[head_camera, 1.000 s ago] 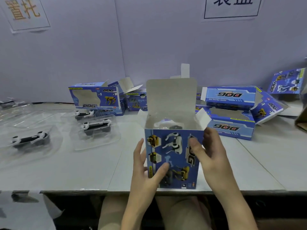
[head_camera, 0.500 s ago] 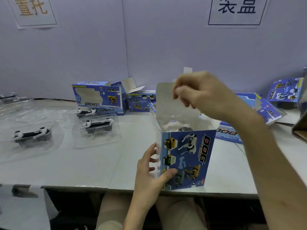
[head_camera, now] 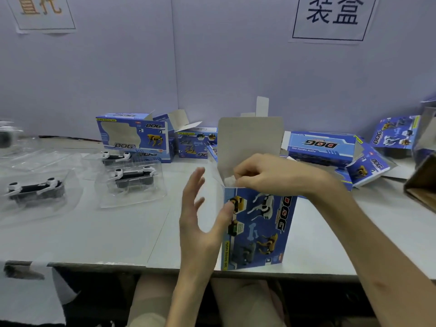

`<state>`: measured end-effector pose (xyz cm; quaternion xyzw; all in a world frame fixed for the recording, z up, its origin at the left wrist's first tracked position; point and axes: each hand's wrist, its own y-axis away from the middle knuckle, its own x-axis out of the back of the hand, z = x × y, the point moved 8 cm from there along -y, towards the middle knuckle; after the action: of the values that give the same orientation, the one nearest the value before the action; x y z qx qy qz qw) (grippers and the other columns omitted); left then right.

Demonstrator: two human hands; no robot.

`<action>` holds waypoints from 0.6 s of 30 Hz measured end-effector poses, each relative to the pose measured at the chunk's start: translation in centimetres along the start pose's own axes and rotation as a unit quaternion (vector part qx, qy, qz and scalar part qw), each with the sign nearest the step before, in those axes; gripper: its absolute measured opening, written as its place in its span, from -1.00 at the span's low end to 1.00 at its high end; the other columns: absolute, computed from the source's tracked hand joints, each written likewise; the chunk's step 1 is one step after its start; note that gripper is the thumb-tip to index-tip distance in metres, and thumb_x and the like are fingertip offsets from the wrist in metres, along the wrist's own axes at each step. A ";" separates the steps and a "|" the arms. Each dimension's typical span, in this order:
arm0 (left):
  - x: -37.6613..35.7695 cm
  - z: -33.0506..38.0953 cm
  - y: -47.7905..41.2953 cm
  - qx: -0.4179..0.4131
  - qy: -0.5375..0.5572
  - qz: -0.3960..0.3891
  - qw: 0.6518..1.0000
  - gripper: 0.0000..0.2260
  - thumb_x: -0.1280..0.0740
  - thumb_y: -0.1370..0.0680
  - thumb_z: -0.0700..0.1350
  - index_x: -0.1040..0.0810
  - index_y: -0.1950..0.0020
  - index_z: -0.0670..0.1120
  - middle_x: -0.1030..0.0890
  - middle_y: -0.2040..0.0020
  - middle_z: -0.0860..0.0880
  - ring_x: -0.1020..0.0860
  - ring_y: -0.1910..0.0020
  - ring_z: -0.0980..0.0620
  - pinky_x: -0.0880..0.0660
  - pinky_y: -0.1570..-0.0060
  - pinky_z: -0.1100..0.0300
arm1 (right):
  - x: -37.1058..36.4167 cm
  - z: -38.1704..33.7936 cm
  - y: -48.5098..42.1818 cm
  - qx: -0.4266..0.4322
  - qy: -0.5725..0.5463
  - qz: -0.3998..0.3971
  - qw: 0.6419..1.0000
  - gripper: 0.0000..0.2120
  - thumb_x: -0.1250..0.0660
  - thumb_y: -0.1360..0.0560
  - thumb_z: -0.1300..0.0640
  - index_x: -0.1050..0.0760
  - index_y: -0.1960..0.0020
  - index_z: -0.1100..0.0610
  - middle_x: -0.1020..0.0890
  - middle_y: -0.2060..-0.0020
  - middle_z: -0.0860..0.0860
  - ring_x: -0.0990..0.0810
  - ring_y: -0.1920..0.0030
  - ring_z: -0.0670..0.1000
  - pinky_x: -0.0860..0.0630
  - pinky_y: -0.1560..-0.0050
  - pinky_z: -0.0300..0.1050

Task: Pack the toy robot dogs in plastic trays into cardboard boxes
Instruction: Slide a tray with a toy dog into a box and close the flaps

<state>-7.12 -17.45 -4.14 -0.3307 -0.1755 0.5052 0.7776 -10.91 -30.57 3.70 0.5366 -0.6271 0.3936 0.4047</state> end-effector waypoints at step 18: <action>-3.6 5.9 -5.1 -0.133 -0.380 -0.230 0.886 -0.65 -0.17 -0.54 0.28 -0.53 -0.13 0.09 -0.62 0.08 0.15 -0.52 0.04 0.12 -0.43 0.02 0.18 | 2.2 1.0 1.1 -0.029 -0.055 0.048 0.997 -0.82 -0.27 -0.62 0.16 -0.59 0.12 0.09 -0.61 0.28 -0.03 -0.54 0.29 -0.11 -0.51 0.13 -0.11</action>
<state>-8.85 -20.08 3.83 -0.1641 -0.5942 0.3712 0.6944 -12.28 -32.15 5.27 0.5150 -0.6846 0.3642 0.3653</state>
